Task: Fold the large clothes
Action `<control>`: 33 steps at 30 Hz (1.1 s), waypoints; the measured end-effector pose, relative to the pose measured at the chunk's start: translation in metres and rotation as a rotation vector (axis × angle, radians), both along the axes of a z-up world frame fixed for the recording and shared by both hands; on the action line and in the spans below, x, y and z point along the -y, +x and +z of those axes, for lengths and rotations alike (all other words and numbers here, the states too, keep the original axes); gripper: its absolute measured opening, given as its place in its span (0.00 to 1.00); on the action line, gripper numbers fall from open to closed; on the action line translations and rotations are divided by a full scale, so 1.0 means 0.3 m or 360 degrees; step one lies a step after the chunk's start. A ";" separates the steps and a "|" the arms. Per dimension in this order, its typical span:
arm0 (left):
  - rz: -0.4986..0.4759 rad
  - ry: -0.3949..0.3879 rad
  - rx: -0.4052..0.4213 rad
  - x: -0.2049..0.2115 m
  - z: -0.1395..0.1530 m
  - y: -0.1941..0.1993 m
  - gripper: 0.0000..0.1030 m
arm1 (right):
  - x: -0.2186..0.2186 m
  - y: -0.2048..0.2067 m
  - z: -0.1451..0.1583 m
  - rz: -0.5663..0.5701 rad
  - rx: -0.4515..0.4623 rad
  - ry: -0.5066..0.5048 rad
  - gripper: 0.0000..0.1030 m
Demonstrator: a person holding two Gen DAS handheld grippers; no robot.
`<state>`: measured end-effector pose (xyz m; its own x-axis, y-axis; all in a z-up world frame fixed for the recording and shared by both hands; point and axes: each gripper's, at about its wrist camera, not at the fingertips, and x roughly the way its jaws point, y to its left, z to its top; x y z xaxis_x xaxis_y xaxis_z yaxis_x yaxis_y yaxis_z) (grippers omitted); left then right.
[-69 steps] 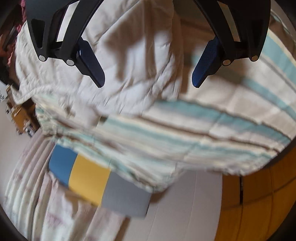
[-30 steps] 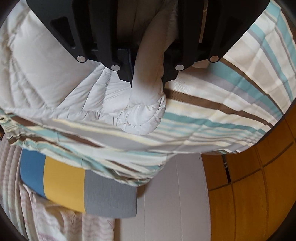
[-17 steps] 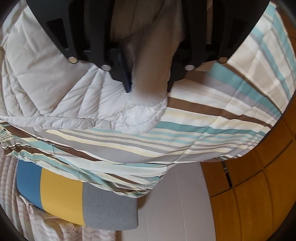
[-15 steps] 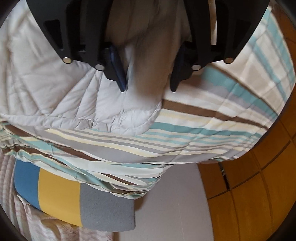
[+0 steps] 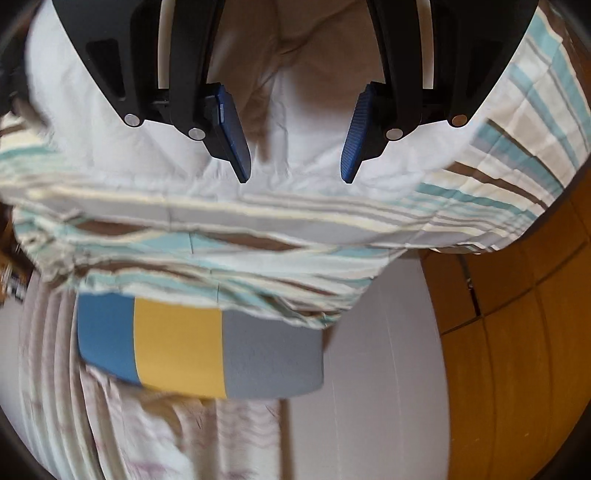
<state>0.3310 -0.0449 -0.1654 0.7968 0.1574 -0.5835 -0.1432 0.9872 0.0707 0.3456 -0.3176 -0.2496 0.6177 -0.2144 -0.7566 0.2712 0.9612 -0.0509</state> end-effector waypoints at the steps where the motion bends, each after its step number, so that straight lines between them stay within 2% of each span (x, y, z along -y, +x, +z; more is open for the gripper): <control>1: 0.0009 0.0029 -0.0020 0.010 -0.046 0.011 0.49 | -0.004 0.001 -0.001 -0.0001 0.0000 -0.0001 0.42; 4: -0.0005 -0.0016 -0.0069 -0.003 -0.145 0.015 0.50 | -0.010 -0.001 0.001 0.0002 0.0008 -0.0001 0.43; 6: 0.0010 -0.0019 -0.0082 -0.007 -0.177 0.021 0.50 | -0.013 -0.005 0.004 0.0007 0.0018 -0.0006 0.44; 10: 0.0001 0.0049 -0.0149 0.010 -0.218 0.039 0.50 | -0.012 -0.006 0.008 0.0012 0.0012 -0.0018 0.45; 15: -0.0005 -0.0011 -0.0162 -0.008 -0.225 0.039 0.51 | -0.006 -0.038 0.064 0.0055 0.0042 0.0026 0.45; 19: -0.0005 -0.0026 -0.0160 -0.010 -0.221 0.033 0.51 | -0.060 -0.140 0.221 0.0107 0.0257 0.0100 0.47; 21: -0.0005 -0.0030 -0.0161 -0.009 -0.220 0.031 0.51 | -0.123 -0.174 0.298 0.0195 0.0372 0.0181 0.47; 23: -0.0007 -0.0039 -0.0160 -0.012 -0.219 0.030 0.51 | -0.206 -0.174 0.336 0.0289 0.0422 0.0210 0.47; 27: -0.0010 -0.0063 -0.0153 -0.023 -0.217 0.022 0.51 | -0.380 -0.112 0.288 0.0449 0.0368 0.0167 0.47; 33: -0.0013 -0.0087 -0.0160 -0.031 -0.220 0.021 0.52 | -0.428 -0.102 0.140 0.0436 0.0313 0.0119 0.46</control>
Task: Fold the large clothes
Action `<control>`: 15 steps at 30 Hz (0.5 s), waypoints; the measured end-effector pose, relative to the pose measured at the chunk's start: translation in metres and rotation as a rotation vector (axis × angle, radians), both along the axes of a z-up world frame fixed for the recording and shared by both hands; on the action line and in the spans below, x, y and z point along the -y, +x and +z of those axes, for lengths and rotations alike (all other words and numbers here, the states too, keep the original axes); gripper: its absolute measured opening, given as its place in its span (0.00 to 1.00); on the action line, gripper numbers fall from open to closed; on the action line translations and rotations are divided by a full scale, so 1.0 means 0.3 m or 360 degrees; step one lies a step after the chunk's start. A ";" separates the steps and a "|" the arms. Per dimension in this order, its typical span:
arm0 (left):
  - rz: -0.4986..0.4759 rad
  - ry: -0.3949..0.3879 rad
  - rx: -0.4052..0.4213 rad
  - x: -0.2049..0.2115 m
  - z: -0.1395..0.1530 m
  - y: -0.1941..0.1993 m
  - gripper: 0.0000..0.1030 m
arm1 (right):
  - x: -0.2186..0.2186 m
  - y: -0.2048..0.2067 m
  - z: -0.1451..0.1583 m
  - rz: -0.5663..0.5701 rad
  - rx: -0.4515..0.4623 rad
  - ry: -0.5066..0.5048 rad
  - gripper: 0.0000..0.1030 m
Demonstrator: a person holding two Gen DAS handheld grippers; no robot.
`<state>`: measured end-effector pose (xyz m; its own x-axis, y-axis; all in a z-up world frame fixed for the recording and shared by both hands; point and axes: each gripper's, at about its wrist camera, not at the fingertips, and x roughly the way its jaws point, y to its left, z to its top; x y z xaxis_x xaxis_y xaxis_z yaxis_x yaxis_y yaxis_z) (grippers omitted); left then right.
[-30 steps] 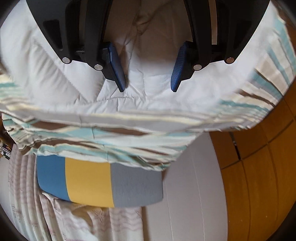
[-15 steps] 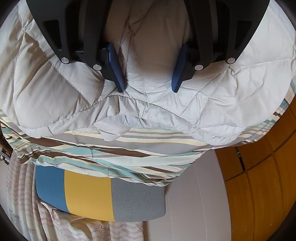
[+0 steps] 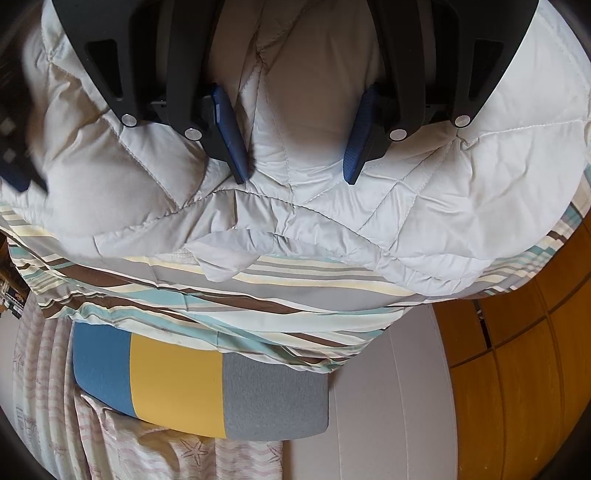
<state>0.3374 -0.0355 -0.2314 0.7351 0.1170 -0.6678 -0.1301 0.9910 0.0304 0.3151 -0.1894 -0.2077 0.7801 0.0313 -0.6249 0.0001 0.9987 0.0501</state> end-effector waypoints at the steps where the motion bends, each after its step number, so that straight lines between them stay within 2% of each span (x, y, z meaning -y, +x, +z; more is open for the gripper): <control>1: 0.0000 0.0003 -0.0001 0.001 -0.001 0.000 0.52 | 0.006 0.004 -0.024 -0.0013 -0.0014 0.0011 0.46; 4: 0.0006 0.0014 -0.0002 0.005 -0.003 0.001 0.52 | 0.010 0.042 -0.078 -0.0029 -0.0073 0.0011 0.47; 9: 0.0008 0.0043 -0.0023 0.019 -0.001 0.008 0.52 | 0.010 0.064 -0.106 -0.0026 -0.0112 0.0007 0.47; 10: 0.0015 0.0056 -0.0035 0.024 0.004 0.008 0.56 | 0.012 0.066 -0.106 -0.0025 -0.0117 0.0010 0.47; 13: 0.0038 0.0066 -0.0090 0.032 0.045 -0.001 0.60 | 0.013 0.069 -0.099 -0.0027 -0.0136 0.0000 0.47; 15: 0.0070 0.0039 -0.0054 0.038 0.087 -0.023 0.60 | 0.016 0.064 -0.094 -0.0023 -0.0138 0.0014 0.47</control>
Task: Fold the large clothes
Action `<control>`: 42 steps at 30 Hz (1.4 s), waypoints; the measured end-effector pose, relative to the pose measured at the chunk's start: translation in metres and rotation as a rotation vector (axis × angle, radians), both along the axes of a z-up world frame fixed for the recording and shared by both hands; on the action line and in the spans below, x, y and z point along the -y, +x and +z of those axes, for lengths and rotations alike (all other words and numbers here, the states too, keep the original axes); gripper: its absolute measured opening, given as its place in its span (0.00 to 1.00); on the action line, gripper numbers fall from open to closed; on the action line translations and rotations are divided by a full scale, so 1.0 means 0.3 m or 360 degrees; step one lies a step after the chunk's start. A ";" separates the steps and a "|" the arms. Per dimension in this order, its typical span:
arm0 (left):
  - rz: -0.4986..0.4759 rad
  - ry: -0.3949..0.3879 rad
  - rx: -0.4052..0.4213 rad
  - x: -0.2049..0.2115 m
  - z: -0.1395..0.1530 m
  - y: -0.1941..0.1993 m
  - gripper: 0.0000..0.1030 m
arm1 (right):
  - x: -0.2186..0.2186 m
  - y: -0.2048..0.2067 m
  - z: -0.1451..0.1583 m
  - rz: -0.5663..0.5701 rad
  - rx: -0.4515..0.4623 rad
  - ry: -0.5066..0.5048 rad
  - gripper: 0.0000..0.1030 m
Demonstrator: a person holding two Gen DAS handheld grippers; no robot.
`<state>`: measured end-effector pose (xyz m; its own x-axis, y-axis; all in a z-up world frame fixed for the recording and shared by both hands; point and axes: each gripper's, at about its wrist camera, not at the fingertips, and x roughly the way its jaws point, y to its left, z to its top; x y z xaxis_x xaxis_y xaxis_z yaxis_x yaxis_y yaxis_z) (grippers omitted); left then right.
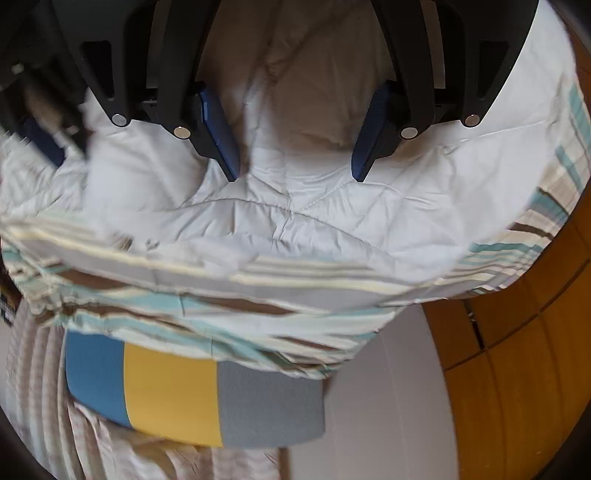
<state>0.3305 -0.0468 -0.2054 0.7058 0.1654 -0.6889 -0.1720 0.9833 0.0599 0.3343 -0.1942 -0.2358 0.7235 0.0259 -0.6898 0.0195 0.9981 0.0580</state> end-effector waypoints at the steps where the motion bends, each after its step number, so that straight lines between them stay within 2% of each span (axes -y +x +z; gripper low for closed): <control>1: 0.0019 -0.0042 0.0025 0.005 0.022 -0.015 0.60 | 0.006 -0.002 0.002 0.0000 0.0001 0.0018 0.47; 4: 0.0038 -0.0141 0.0049 0.028 0.045 -0.025 0.60 | 0.011 -0.006 0.006 -0.0001 0.0005 0.0036 0.47; 6: 0.0028 -0.0057 -0.0008 0.061 0.004 -0.005 0.60 | 0.011 -0.010 0.008 -0.0005 0.0009 0.0039 0.47; 8: 0.0032 -0.0009 0.0013 0.067 -0.028 -0.006 0.63 | 0.013 -0.014 0.008 -0.0010 0.0015 0.0044 0.48; 11: 0.0041 -0.0056 0.0046 0.046 -0.065 -0.007 0.66 | 0.006 -0.015 0.007 -0.0013 0.0023 0.0024 0.48; 17: 0.0042 0.0035 -0.0031 0.068 -0.115 0.035 0.66 | -0.004 -0.008 -0.006 -0.0022 0.0023 0.0005 0.48; 21: 0.0041 0.0023 -0.0051 0.062 -0.103 0.034 0.66 | -0.003 -0.003 -0.003 -0.0020 0.0007 0.0007 0.48; 24: 0.0010 -0.0050 -0.0081 0.038 -0.069 0.018 0.73 | 0.002 -0.001 0.004 -0.0009 -0.0013 0.0025 0.50; 26: -0.0071 -0.0112 -0.0151 0.010 -0.020 0.003 0.82 | 0.022 -0.003 0.026 0.0015 -0.0034 0.0079 0.57; 27: -0.0083 -0.0140 -0.0152 -0.017 0.014 -0.017 0.87 | 0.037 -0.016 0.042 0.0017 -0.0027 0.0115 0.63; 28: -0.0065 -0.0153 -0.0117 -0.042 0.041 -0.042 0.88 | 0.051 -0.033 0.059 0.0013 -0.0007 0.0149 0.64; 31: 0.0007 -0.0198 0.0026 -0.129 0.101 -0.147 0.88 | 0.076 -0.112 0.119 0.0000 0.0056 0.0204 0.64; 36: 0.0190 -0.0282 0.0121 -0.299 0.135 -0.308 0.88 | 0.075 -0.250 0.170 0.0022 0.0061 0.0288 0.64; 39: 0.0288 -0.0310 0.0173 -0.380 0.142 -0.407 0.89 | 0.058 -0.337 0.184 0.0051 0.0057 0.0298 0.59; 41: 0.0376 -0.0292 0.0221 -0.437 0.145 -0.499 0.92 | 0.040 -0.404 0.198 0.0078 0.0079 0.0287 0.52; 42: 0.0397 -0.0290 0.0237 -0.454 0.147 -0.529 0.92 | 0.035 -0.424 0.201 0.0095 0.0083 0.0299 0.45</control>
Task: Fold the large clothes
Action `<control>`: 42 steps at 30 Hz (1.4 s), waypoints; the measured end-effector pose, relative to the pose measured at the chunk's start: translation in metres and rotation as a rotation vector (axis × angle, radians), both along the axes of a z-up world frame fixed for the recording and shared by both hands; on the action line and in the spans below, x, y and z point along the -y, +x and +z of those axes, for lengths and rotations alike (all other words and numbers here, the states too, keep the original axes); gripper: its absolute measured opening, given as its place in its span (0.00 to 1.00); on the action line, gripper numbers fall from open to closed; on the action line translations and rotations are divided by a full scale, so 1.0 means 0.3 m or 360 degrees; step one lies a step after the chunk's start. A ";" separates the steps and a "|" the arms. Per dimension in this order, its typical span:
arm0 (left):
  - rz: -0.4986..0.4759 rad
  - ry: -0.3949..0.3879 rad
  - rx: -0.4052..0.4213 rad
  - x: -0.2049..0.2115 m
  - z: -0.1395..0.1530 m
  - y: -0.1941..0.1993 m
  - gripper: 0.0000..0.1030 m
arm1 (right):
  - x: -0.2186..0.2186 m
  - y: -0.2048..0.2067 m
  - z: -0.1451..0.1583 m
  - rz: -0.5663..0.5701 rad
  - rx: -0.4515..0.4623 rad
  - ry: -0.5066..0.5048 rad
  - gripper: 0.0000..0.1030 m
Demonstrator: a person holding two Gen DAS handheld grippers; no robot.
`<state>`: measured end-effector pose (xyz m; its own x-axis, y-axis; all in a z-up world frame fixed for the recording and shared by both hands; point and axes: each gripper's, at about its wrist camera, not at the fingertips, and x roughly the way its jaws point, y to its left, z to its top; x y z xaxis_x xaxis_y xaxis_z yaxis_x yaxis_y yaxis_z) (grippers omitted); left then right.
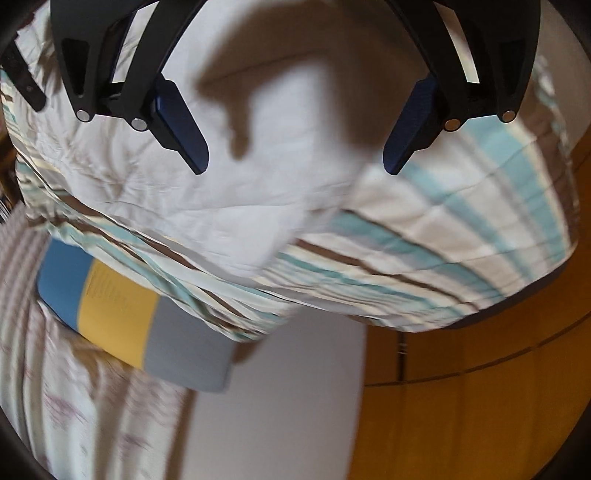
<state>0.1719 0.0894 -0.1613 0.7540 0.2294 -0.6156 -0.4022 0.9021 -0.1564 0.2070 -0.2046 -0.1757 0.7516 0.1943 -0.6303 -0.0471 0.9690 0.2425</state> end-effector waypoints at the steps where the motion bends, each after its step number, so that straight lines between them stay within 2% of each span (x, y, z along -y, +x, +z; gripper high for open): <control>1: 0.0036 -0.0009 0.0018 -0.031 0.000 -0.042 0.92 | -0.008 -0.026 0.003 0.0019 0.0007 0.0016 0.38; 4: 0.0128 -0.0086 0.0026 -0.116 -0.021 -0.136 0.92 | -0.044 -0.105 0.003 0.0077 0.0035 0.0048 0.24; 7: 0.0167 -0.0183 -0.0025 -0.164 -0.064 -0.182 0.92 | -0.094 -0.160 -0.016 0.0148 0.0042 0.0047 0.17; 10: 0.0109 -0.0292 -0.0072 -0.172 -0.111 -0.211 0.85 | -0.130 -0.192 -0.043 0.0184 0.0028 0.0020 0.14; 17: -0.0093 -0.0482 -0.0002 -0.080 -0.152 -0.246 0.85 | -0.172 -0.177 -0.115 0.0233 -0.0032 -0.0050 0.13; 21: -0.0194 -0.0589 0.0006 -0.041 -0.187 -0.214 0.85 | -0.189 -0.143 -0.176 0.0244 -0.0099 -0.0109 0.13; 24: -0.0204 -0.0713 0.0046 -0.047 -0.212 -0.188 0.85 | -0.201 -0.140 -0.200 0.0258 -0.0097 -0.0168 0.12; 28: -0.0169 -0.0788 0.0112 -0.059 -0.227 -0.157 0.84 | -0.208 -0.143 -0.228 0.0271 -0.0080 -0.0210 0.12; 31: -0.0101 -0.0855 0.0152 -0.069 -0.241 -0.145 0.73 | -0.204 -0.144 -0.232 0.0270 -0.0079 -0.0196 0.12; 35: -0.0028 -0.0895 0.0194 -0.077 -0.249 -0.148 0.65 | -0.199 -0.144 -0.234 0.0261 -0.0074 -0.0185 0.12; 36: -0.0024 -0.0898 0.0198 -0.073 -0.248 -0.148 0.60 | -0.203 -0.145 -0.234 0.0254 -0.0075 -0.0179 0.12; 37: -0.0036 -0.0912 0.0197 -0.068 -0.250 -0.143 0.50 | -0.200 -0.145 -0.234 0.0248 -0.0075 -0.0171 0.12; 42: -0.0045 -0.0915 0.0217 -0.064 -0.219 -0.143 0.29 | -0.205 -0.152 -0.227 0.0247 -0.0070 -0.0172 0.12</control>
<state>0.1290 0.1086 -0.2270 0.8360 -0.1336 -0.5322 -0.3210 0.6674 -0.6719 0.1614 -0.1431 -0.2438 0.6892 0.2354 -0.6853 -0.1900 0.9714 0.1425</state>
